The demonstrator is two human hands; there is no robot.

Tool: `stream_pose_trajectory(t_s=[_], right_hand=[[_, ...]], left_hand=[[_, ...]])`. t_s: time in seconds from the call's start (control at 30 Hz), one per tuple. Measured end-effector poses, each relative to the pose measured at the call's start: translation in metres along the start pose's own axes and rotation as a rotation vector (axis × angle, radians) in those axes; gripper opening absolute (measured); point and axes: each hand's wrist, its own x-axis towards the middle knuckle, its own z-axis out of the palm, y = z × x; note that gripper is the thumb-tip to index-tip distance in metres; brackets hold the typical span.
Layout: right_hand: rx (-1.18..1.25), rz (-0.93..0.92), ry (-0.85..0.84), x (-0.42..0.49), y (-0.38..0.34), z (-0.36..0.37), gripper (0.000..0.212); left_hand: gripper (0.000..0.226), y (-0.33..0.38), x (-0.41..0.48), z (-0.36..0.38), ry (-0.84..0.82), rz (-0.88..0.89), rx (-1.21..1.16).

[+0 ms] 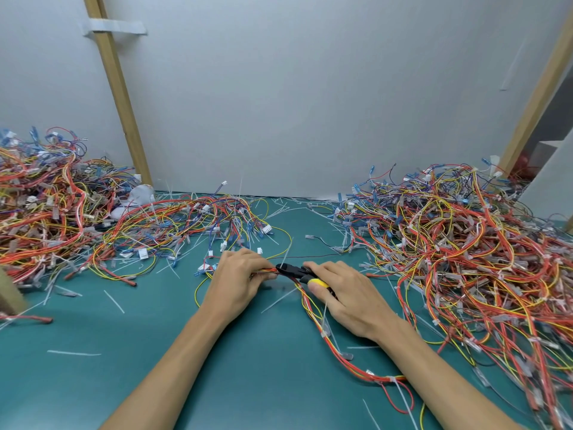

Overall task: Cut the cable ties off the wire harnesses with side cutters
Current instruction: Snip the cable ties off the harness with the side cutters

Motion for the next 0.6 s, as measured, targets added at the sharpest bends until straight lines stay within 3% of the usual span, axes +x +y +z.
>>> stream_pose_trajectory(t_s=[0.17, 0.6], right_hand=[[-0.039, 0.018, 0.041, -0.0005, -0.0035, -0.0011, 0.054], [-0.059, 0.051, 0.062, 0.0003, -0.0050, -0.0042, 0.042]], left_hand=[[0.006, 0.0044, -0.0014, -0.0013, 0.020, 0.047, 0.093], [0.016, 0.0107, -0.0007, -0.0027, 0.045, 0.099, 0.174]])
